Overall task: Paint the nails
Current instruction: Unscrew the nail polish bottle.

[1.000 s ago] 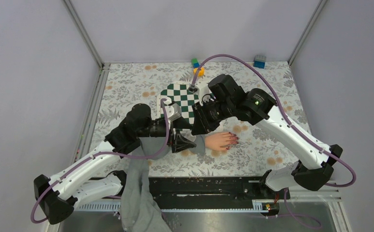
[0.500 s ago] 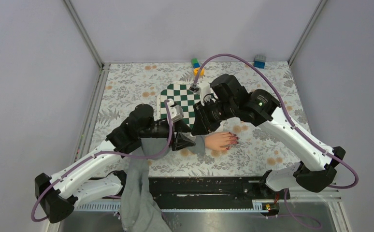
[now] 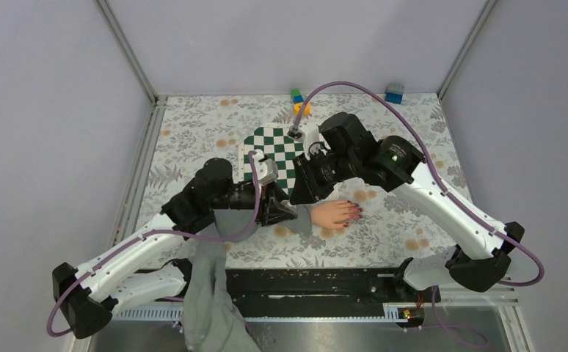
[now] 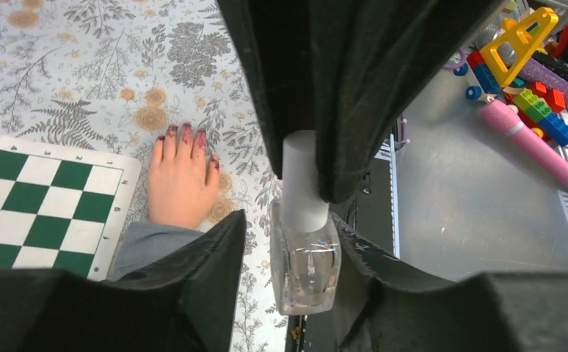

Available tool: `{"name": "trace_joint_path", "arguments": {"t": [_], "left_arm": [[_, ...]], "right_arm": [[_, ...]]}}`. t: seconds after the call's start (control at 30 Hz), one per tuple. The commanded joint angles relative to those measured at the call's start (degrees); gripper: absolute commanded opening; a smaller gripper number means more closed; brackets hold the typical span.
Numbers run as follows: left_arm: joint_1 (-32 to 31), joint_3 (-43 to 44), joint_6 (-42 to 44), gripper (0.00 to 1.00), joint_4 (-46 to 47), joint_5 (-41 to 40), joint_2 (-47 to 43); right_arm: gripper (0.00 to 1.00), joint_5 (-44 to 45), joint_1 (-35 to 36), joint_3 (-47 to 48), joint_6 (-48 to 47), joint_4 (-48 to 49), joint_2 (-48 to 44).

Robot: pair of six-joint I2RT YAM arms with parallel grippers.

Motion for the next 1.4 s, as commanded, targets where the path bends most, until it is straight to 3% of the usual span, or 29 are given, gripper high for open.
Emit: {"name": "trace_joint_path", "arguments": {"t": [0.0, 0.07, 0.17, 0.2, 0.37, 0.53, 0.77, 0.93, 1.07, 1.17, 1.3, 1.37], "left_arm": [[-0.2, 0.5, -0.1, 0.41, 3.9, 1.5, -0.9], [-0.2, 0.4, -0.1, 0.31, 4.1, 1.9, -0.9], [-0.2, 0.2, 0.0, 0.03, 4.2, 1.7, -1.0], [-0.2, 0.1, 0.0, 0.0, 4.2, 1.4, -1.2], [-0.2, -0.6, -0.3, 0.0, 5.5, 0.9, -2.4], [-0.1, -2.2, -2.4, 0.0, 8.5, -0.2, -4.0], [0.7, -3.1, -5.1, 0.0, 11.8, 0.2, -4.6], [2.9, -4.2, -8.7, 0.0, 15.1, -1.3, -5.6], [5.1, -4.6, -10.2, 0.0, 14.2, -8.3, -6.2], [5.3, -6.1, -11.9, 0.0, 17.0, -9.5, -7.3], [5.4, -7.0, -12.8, 0.0, 19.0, -8.7, -8.1], [5.3, -7.1, -13.0, 0.0, 19.2, -8.4, -8.2]], "right_arm": [[0.0, -2.6, 0.6, 0.0, 0.5, 1.5, -1.1], [0.0, -2.5, 0.7, -0.2, 0.5, 1.6, -1.1], [0.0, -1.4, 0.6, -0.8, 0.9, 2.3, -1.1], [0.02, -1.3, 0.6, -0.9, 1.1, 2.4, -1.0], [0.58, 0.1, 0.6, -1.7, 1.6, 4.0, -1.6], [0.9, 4.8, 0.6, -3.2, 2.8, 6.7, -4.3], [0.93, 13.1, 0.5, -12.0, 7.8, 16.8, -13.8], [0.94, 14.8, 0.5, -24.9, 13.9, 35.6, -23.2], [0.93, 17.3, 0.6, -33.4, 19.5, 49.5, -27.9], [0.86, 18.1, 0.7, -36.6, 23.3, 56.7, -28.0], [0.77, 20.2, 2.9, -35.7, 24.7, 57.4, -25.7], [0.66, 21.1, 4.4, -35.1, 23.5, 58.3, -24.8]]}}
